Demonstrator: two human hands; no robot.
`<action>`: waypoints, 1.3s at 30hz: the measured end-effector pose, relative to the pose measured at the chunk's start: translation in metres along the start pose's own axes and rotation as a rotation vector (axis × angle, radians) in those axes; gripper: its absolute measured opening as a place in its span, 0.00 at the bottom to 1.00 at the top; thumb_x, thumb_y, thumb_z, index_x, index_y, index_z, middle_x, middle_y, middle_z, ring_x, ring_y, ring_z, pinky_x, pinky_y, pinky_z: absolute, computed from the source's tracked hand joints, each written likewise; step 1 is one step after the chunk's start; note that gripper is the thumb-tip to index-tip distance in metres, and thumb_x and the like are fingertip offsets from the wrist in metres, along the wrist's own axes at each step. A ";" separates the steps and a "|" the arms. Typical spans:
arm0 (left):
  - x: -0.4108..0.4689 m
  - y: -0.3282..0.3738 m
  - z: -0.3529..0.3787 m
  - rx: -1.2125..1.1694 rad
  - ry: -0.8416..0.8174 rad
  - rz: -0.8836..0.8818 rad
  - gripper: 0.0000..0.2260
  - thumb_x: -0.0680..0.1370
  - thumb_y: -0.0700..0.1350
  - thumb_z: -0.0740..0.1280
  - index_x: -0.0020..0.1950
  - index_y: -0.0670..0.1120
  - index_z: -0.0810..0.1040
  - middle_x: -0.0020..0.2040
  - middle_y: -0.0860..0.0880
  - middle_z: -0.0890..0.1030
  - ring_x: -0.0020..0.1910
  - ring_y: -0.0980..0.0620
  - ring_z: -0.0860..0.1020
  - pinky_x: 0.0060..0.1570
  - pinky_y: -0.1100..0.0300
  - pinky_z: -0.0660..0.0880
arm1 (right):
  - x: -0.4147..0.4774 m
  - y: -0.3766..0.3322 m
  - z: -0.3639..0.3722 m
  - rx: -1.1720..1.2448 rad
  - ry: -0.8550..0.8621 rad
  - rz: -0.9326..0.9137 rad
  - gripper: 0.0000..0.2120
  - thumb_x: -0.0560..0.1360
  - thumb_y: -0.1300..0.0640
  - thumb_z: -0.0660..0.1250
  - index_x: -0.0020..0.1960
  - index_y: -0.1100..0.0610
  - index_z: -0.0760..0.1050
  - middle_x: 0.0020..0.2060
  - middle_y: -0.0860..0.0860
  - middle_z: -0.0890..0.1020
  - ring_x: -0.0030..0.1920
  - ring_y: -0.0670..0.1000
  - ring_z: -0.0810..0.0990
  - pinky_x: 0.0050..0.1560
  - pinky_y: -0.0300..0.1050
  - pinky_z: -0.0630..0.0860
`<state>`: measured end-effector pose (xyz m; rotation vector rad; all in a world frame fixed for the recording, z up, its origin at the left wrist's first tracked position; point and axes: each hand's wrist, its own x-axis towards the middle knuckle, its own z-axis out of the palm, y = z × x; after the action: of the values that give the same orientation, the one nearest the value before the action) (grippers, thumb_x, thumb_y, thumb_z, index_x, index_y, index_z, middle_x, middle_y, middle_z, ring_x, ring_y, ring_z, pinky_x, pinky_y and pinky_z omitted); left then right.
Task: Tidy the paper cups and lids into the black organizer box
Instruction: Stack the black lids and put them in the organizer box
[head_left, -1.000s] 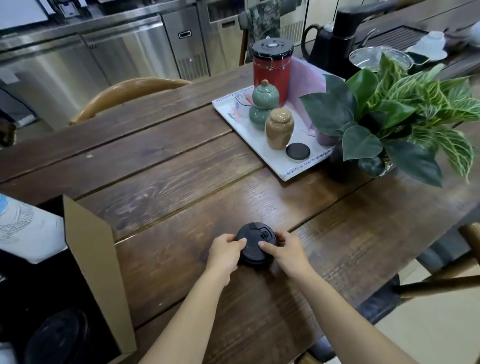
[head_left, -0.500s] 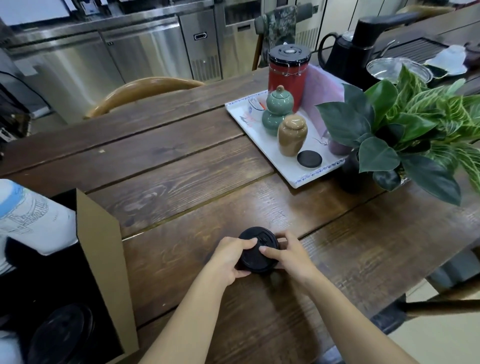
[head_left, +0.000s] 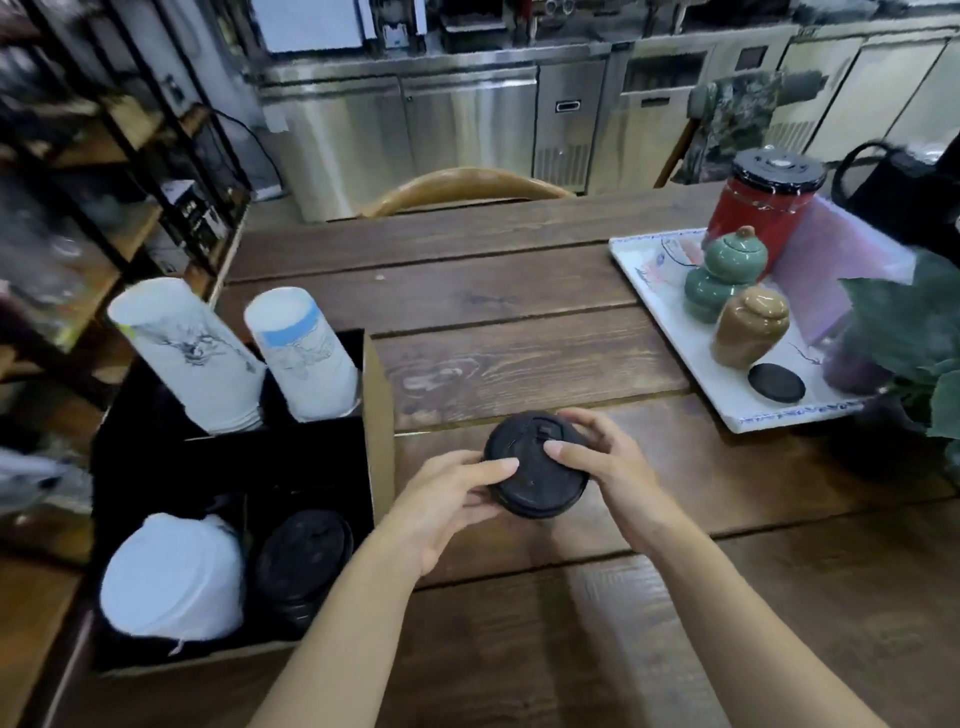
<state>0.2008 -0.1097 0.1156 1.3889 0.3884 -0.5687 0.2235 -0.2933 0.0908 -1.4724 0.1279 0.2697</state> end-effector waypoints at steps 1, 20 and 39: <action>-0.008 0.002 -0.009 -0.032 0.035 0.024 0.15 0.72 0.44 0.73 0.56 0.42 0.79 0.52 0.44 0.85 0.48 0.51 0.84 0.45 0.62 0.79 | 0.001 -0.003 0.013 -0.002 -0.031 -0.004 0.21 0.62 0.52 0.76 0.53 0.49 0.76 0.54 0.51 0.81 0.56 0.50 0.80 0.52 0.45 0.77; -0.096 -0.021 -0.149 -0.030 0.554 0.155 0.25 0.74 0.48 0.71 0.68 0.42 0.69 0.60 0.44 0.77 0.57 0.46 0.78 0.51 0.54 0.77 | -0.019 0.011 0.189 -0.479 -0.203 -0.044 0.12 0.71 0.43 0.69 0.45 0.50 0.75 0.39 0.48 0.82 0.35 0.46 0.80 0.26 0.36 0.74; -0.086 -0.052 -0.161 0.448 0.574 0.138 0.19 0.79 0.53 0.60 0.68 0.47 0.71 0.63 0.47 0.77 0.59 0.47 0.76 0.57 0.53 0.75 | -0.035 0.034 0.207 -0.924 -0.138 -0.064 0.22 0.73 0.38 0.62 0.43 0.58 0.71 0.38 0.53 0.80 0.37 0.57 0.81 0.35 0.50 0.78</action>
<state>0.1128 0.0570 0.0985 1.9967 0.6427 -0.1304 0.1644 -0.0887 0.0874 -2.3593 -0.1847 0.4047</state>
